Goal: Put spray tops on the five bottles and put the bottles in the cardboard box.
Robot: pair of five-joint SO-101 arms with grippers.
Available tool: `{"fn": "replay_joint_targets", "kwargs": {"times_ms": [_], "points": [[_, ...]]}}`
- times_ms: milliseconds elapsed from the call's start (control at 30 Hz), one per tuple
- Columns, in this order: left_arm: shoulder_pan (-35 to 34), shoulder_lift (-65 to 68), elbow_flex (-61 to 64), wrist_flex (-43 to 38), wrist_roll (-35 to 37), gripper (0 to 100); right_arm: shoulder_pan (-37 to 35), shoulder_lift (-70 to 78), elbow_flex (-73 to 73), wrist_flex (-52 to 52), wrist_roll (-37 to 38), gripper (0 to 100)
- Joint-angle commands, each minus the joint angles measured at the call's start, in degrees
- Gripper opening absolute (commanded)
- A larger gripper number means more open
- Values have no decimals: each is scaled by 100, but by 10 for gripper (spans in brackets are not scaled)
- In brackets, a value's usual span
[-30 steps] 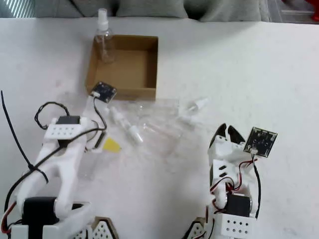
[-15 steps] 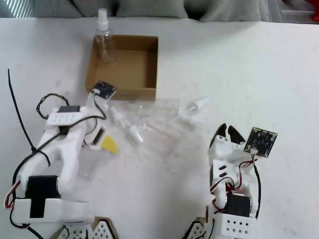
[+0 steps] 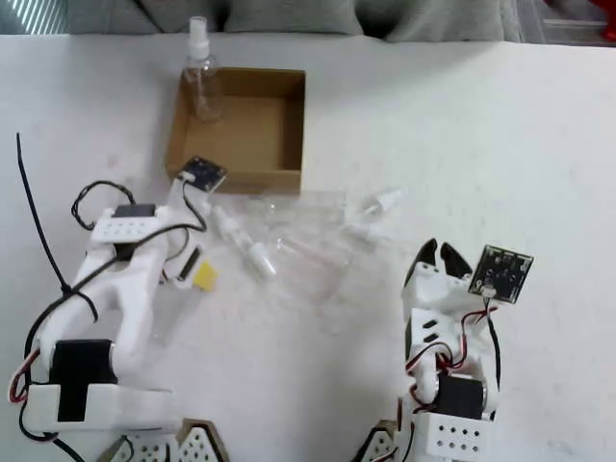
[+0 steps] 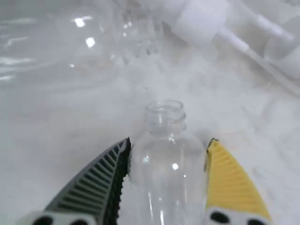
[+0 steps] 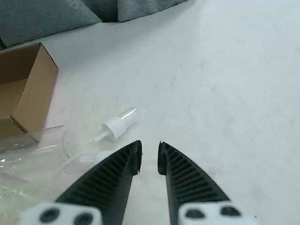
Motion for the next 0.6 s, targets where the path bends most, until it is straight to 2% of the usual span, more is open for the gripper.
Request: {"fn": "replay_joint_targets", "kwargs": {"times_ms": [0,200,333,467,567], "points": [[-180,-198,-141,53,-35,199,-22,-66,44,22,545,50],[-708,-857,334,-70,18,199,-22,-66,35,110,747,53],[-840,-1262,756,-255,264,199,-31,-66,-273,497,1196,53],[-998,-1323,888,-229,246,199,-84,-57,-774,919,1213,53],[-1200,-1323,870,-255,264,199,-479,-57,-1213,1279,1222,53]]}}
